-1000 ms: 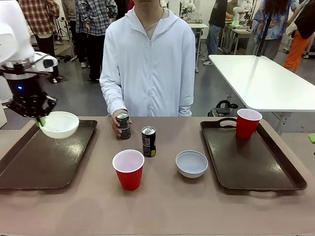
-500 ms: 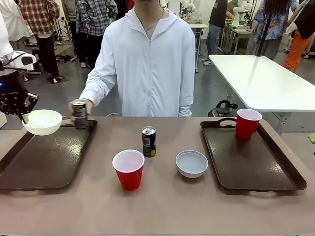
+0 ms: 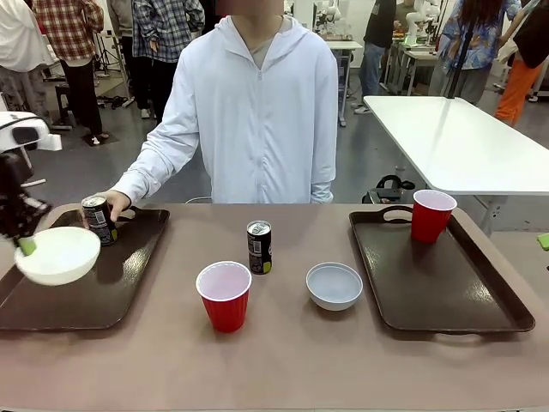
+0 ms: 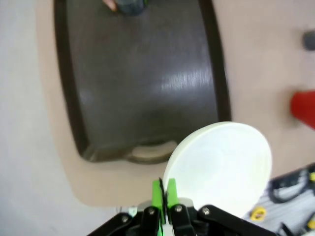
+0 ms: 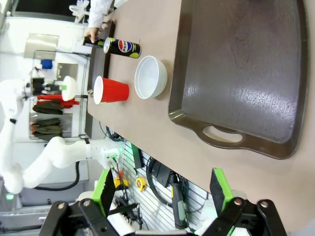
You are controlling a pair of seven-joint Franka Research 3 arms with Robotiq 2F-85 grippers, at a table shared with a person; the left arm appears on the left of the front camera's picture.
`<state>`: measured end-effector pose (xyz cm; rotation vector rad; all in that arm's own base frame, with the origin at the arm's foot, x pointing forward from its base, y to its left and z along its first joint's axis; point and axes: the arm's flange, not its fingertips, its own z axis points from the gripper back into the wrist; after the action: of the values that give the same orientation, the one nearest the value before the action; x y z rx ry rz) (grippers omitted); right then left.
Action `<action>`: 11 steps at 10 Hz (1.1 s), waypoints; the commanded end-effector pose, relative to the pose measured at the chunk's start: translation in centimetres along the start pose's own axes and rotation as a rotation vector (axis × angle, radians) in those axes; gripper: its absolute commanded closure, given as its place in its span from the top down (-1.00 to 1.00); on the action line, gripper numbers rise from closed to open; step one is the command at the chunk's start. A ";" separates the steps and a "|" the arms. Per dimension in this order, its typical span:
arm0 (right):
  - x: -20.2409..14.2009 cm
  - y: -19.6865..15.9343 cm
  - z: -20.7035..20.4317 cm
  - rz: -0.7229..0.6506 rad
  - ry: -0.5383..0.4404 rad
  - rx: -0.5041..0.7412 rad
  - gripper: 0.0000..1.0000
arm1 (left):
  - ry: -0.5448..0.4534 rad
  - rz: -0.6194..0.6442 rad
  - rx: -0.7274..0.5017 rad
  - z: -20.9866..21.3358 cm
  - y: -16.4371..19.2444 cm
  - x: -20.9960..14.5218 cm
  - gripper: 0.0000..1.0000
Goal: Prepare tableware on both trays.
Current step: Pick up a Picnic Bowl from the table and place it on a Handle tray.
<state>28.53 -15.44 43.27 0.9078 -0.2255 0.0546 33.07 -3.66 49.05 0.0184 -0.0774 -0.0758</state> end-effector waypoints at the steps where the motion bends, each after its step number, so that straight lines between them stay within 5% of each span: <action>1: 0.1 -0.1 0.0 0.010 -0.010 0.018 1.00 | -0.007 0.027 0.009 0.4 1.4 -1.4 -0.92; 6: 0.1 -0.1 0.0 0.010 -0.010 0.018 1.00 | 0.009 0.066 0.026 -0.7 1.5 1.2 -0.92; 11: 0.1 -0.1 0.0 0.010 -0.010 0.018 1.00 | 0.042 0.136 -0.056 -8.7 1.6 7.3 -0.92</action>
<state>28.53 -15.45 43.28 0.9075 -0.2257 0.0546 40.33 -2.59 40.91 -0.0120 -0.0228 0.0309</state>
